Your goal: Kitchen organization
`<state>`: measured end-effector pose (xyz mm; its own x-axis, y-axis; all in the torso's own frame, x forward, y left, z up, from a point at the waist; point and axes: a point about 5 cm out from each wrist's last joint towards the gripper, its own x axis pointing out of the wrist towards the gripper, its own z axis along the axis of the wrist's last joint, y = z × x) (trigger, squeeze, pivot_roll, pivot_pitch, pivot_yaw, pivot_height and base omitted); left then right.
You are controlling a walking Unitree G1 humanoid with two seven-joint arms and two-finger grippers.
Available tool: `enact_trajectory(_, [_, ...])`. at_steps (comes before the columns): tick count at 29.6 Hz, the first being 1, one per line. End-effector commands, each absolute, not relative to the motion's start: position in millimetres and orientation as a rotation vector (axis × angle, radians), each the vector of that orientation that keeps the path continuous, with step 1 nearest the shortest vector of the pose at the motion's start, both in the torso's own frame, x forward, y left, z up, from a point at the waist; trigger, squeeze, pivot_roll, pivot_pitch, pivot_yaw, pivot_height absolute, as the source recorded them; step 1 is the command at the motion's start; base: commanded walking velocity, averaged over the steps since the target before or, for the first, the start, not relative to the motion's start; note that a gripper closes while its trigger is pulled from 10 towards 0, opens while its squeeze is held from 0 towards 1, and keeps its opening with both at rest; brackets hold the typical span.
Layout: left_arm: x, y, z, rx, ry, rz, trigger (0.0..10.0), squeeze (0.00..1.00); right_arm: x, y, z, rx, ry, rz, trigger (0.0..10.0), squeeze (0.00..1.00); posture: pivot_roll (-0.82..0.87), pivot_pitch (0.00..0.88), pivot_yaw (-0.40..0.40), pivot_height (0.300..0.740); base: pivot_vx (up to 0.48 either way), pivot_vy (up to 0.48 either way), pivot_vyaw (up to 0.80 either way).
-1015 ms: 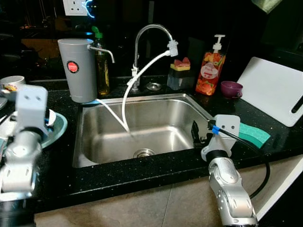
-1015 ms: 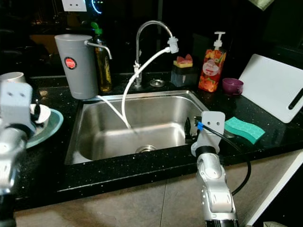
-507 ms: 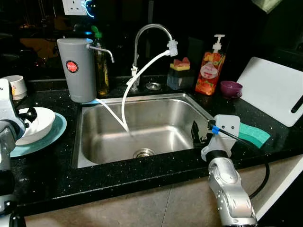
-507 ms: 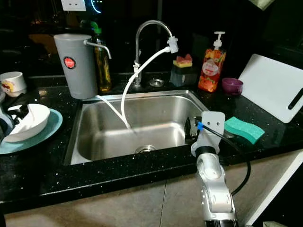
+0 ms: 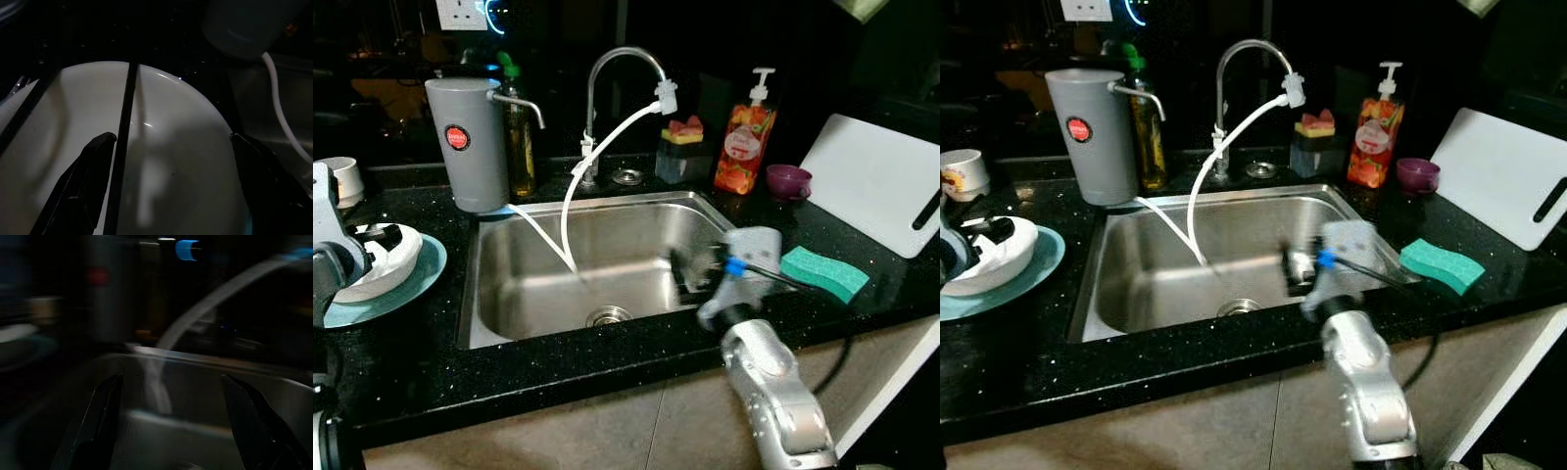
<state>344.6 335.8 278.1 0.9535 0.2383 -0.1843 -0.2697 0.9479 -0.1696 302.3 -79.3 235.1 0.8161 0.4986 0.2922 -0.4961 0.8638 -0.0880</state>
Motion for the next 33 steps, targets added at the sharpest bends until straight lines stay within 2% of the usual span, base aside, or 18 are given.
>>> enact_trajectory(1, [343,342,280,-0.181,0.178,0.273,10.0,0.00,298,-71,239,-0.022,-0.313,0.596,10.0,0.00,0.13,0.070,-0.019,0.740,0.000,0.000,0.00])
enact_trajectory(4, [345,346,280,-0.148,0.195,0.303,10.0,0.00,291,-52,246,-0.054,-0.324,0.721,10.0,0.00,0.13,0.069,-0.010,0.740,0.000,0.000,0.00])
enact_trajectory(11, [345,348,278,-0.143,0.210,0.312,10.0,0.00,283,-35,246,-0.059,-0.315,0.824,10.0,0.00,0.13,0.071,-0.003,0.740,0.000,0.000,0.00])
enact_trajectory(12, [345,348,276,-0.146,0.218,0.311,9.8,0.00,281,-32,245,-0.056,-0.311,0.842,10.0,0.00,0.13,0.071,-0.003,0.740,0.000,0.000,0.00])
enact_trajectory(13, [345,349,274,-0.149,0.225,0.309,8.5,0.00,279,-29,245,-0.056,-0.309,0.859,10.0,0.00,0.13,0.075,-0.003,0.740,0.000,0.000,0.00])
enact_trajectory(14, [344,349,272,-0.151,0.231,0.308,7.6,0.00,278,-28,245,-0.056,-0.308,0.870,10.0,0.00,0.13,0.075,-0.003,0.740,0.000,0.000,0.00])
enact_trajectory(15, [344,349,271,-0.151,0.237,0.309,6.2,0.00,277,-27,245,-0.055,-0.306,0.879,10.0,0.00,0.13,0.078,-0.004,0.740,0.000,0.000,0.00])
enact_trajectory(16, [344,349,271,-0.151,0.237,0.309,6.2,0.00,277,-27,245,-0.055,-0.306,0.879,10.0,0.00,0.13,0.078,-0.004,0.740,0.000,0.000,0.00])
enact_trajectory(18, [345,350,267,-0.149,0.254,0.316,4.7,0.00,273,-24,246,-0.059,-0.303,0.915,10.0,0.00,0.13,0.083,-0.007,0.740,0.000,0.000,0.00])
enact_trajectory(23, [345,351,265,-0.153,0.259,0.320,3.9,0.00,272,-23,246,-0.058,-0.300,0.923,10.0,0.00,0.13,0.083,-0.009,0.740,0.000,0.000,0.00])
enact_trajectory(24, [345,351,264,-0.158,0.261,0.321,2.5,0.00,272,-23,245,-0.059,-0.297,0.924,10.0,0.00,0.13,0.083,-0.008,0.740,0.000,0.000,0.00])
enact_trajectory(25, [345,351,264,-0.165,0.260,0.323,0.0,0.00,272,-24,244,-0.060,-0.291,0.917,10.0,0.00,0.13,0.081,-0.003,0.740,0.000,0.000,0.00])
enact_trajectory(33, [347,353,278,-0.197,0.172,0.350,0.0,0.00,274,-26,243,-0.053,-0.283,0.894,10.0,0.00,0.13,0.076,-0.011,0.740,0.000,0.000,0.00])
